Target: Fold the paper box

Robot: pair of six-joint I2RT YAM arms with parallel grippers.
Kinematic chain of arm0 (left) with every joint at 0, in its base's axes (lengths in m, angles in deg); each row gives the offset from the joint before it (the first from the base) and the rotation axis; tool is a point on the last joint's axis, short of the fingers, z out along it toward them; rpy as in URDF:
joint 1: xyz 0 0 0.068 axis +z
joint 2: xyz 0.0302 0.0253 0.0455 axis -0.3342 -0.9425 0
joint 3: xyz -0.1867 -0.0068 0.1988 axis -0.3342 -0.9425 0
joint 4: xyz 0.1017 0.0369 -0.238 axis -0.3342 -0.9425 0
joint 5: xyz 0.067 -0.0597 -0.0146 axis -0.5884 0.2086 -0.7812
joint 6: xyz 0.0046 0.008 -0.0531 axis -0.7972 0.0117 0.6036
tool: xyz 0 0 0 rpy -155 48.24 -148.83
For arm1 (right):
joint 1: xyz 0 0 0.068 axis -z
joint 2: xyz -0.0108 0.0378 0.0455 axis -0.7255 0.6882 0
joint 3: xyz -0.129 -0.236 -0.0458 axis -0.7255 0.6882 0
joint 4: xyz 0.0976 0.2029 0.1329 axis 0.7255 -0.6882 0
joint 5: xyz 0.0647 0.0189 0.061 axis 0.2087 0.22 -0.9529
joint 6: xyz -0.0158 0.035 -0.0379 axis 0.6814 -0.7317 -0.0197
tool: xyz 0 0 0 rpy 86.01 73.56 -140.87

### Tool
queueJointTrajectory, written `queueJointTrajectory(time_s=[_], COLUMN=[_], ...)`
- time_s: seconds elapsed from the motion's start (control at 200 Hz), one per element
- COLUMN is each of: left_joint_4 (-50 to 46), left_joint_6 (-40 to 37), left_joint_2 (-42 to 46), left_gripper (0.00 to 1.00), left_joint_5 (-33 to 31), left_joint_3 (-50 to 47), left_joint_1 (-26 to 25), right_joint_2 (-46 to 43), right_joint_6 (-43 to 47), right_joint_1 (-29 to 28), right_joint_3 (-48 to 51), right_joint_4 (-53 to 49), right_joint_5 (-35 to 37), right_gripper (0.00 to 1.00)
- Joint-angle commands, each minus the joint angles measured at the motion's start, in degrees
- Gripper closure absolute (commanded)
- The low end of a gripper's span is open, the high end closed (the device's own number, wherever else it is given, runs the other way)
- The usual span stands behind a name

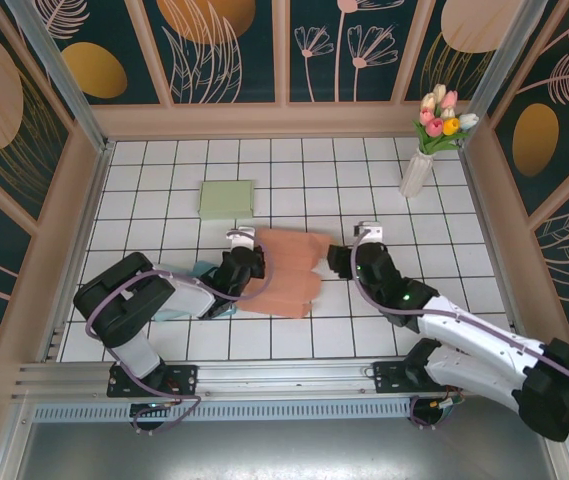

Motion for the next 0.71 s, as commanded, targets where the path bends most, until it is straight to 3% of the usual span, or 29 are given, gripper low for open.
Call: queueJointTrajectory(time_s=[0.0,0.135,0.415,0.701], left_joint_4=[3.45,-2.24,0.60,-1.33], left_joint_6=[-1.79,-0.30,-1.66,0.06], left_joint_2=[1.38,1.44,2.55,2.69], left_gripper=[1.00,1.00,1.00,1.00], left_joint_5=[11.53,18.95,26.81,26.65], left_joint_3=[0.14,2.59,1.13,2.57], left_joint_1=[3.28,6.29,6.58,6.75], right_joint_2=[-1.81,-2.08,-0.90,0.14], right_joint_6=[1.71,2.83,9.01,10.47], right_joint_1=[4.22,6.55,6.91,4.67], right_joint_3=[2.16,3.28,4.04,4.79], right_joint_4=[-4.43,-2.09,6.57,9.82], right_joint_5=[1.93,-2.78,-21.53,-29.87], right_gripper=[0.42,0.42,0.43,0.45])
